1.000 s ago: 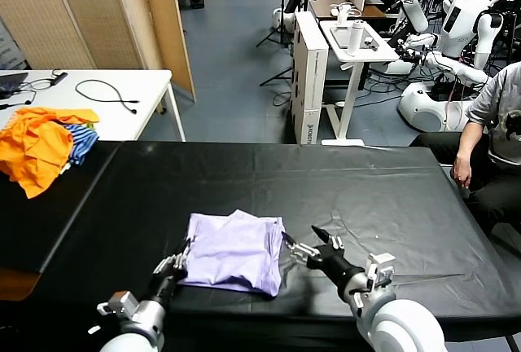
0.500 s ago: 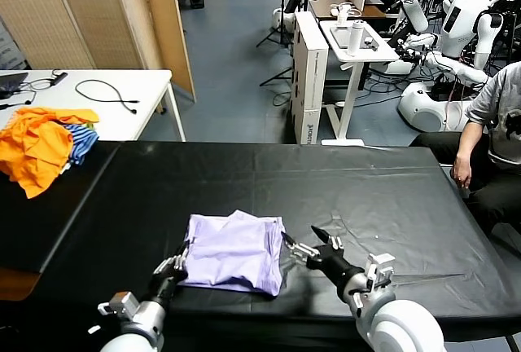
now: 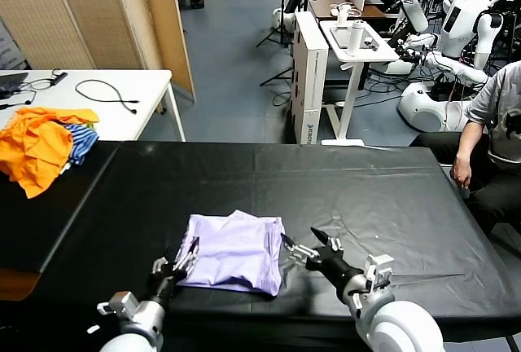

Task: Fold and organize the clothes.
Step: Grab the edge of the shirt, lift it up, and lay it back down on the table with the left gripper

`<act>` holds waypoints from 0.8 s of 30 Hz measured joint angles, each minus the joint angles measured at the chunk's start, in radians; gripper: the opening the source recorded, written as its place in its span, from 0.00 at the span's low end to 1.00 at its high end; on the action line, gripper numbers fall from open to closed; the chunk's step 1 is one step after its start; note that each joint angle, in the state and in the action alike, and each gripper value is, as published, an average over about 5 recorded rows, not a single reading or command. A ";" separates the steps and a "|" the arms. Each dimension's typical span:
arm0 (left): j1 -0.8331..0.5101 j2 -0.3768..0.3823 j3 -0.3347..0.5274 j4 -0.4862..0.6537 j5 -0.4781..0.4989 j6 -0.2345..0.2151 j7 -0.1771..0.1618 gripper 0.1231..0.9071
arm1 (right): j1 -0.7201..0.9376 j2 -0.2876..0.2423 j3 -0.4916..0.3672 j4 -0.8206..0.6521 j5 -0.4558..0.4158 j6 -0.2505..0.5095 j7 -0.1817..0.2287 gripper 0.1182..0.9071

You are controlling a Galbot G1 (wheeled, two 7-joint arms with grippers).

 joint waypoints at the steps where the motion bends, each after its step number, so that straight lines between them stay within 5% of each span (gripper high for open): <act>1: 0.000 -0.001 0.000 0.002 -0.004 -0.001 0.001 0.97 | -0.001 0.000 0.000 0.000 0.000 0.000 0.000 1.00; 5: 0.000 -0.005 0.000 0.006 -0.027 -0.002 0.006 0.89 | -0.002 0.000 0.001 0.001 -0.001 0.000 0.000 1.00; 16: 0.006 -0.001 0.001 -0.002 -0.056 0.006 0.024 0.10 | -0.002 0.004 -0.001 -0.002 -0.005 0.000 0.000 1.00; 24: 0.001 0.045 -0.033 -0.046 0.017 0.030 -0.022 0.07 | -0.003 0.008 -0.001 -0.008 -0.010 0.002 0.000 1.00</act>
